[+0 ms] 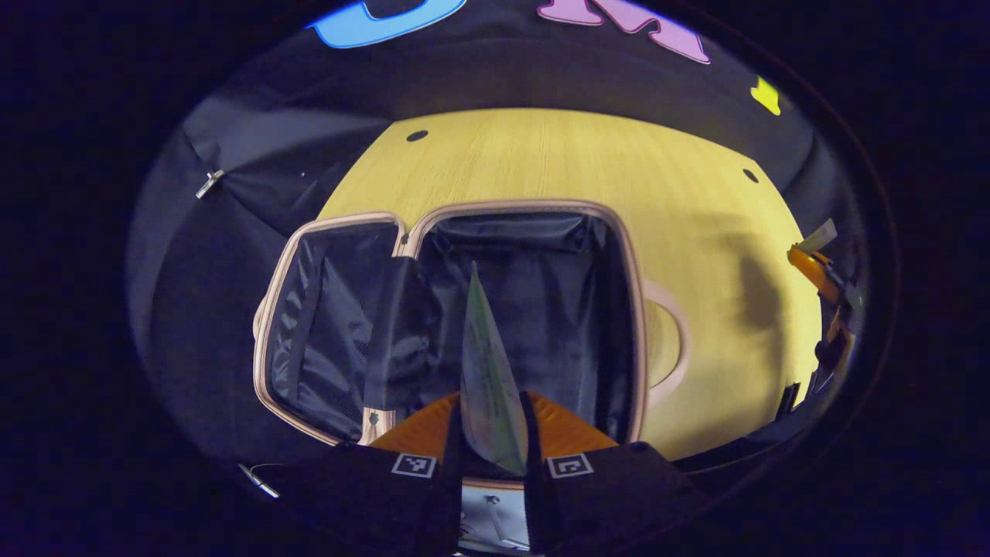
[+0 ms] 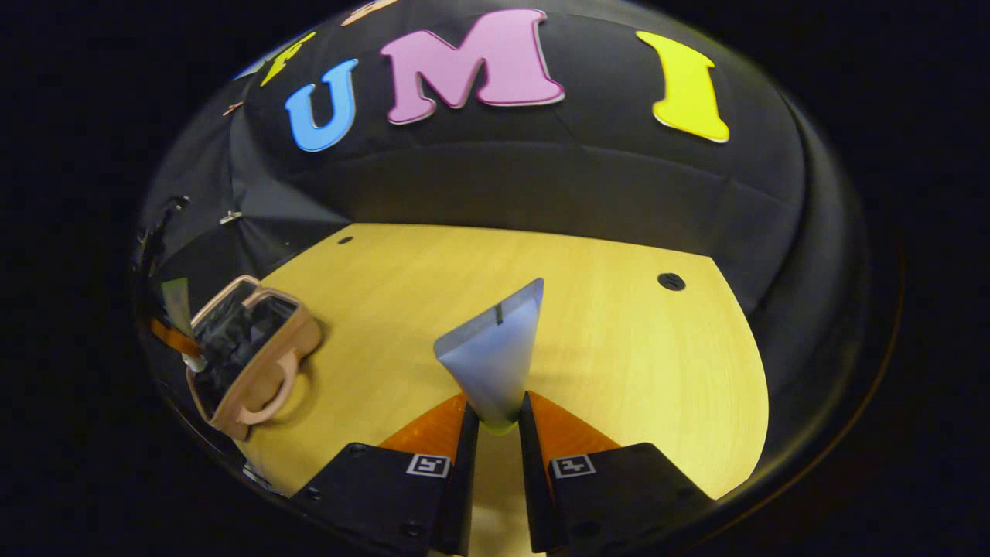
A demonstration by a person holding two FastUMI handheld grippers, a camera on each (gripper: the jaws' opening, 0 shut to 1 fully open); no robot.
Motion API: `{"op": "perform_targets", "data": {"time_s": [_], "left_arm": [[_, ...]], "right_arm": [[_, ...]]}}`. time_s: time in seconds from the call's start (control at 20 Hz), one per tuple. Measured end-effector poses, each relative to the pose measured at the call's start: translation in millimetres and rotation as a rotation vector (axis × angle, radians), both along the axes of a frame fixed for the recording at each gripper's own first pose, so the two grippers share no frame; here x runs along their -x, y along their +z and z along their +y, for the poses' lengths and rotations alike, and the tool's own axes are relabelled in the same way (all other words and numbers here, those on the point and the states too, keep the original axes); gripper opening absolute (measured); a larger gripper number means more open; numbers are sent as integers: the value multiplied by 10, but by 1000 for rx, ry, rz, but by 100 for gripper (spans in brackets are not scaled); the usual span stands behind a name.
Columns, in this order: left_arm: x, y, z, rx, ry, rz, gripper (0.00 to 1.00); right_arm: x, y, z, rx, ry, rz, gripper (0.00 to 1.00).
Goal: First open the suitcase, pack the skin care products into it, and then close the suitcase.
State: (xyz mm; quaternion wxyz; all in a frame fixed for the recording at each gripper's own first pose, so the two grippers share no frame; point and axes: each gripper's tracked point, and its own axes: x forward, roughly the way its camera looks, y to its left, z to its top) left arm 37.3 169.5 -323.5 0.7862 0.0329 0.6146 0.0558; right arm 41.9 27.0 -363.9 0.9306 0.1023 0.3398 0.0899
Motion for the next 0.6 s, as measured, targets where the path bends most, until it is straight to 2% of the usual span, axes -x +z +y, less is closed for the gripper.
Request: {"op": "perform_targets", "data": {"time_s": [0.15, 0.3, 0.35, 0.4, 0.55, 0.6], "left_arm": [[135, -388, 247, 43, 20, 114, 41], [199, -646, 419, 17, 27, 197, 38], [210, -709, 415, 22, 31, 208, 41], [229, -740, 408, 22, 27, 213, 38], [169, -711, 429, 23, -10, 167, 47], [159, -650, 414, 35, -19, 140, 51]], "right_arm": [[117, 303, 484, -113, -4, -8, 32], [304, 496, 731, -115, -22, -16, 32], [363, 504, 828, -108, -17, -11, 32], [424, 486, 927, -100, -7, 1, 32], [533, 503, 1255, -96, 27, 29, 32], [555, 511, 1371, -95, 40, 38, 24]]}}
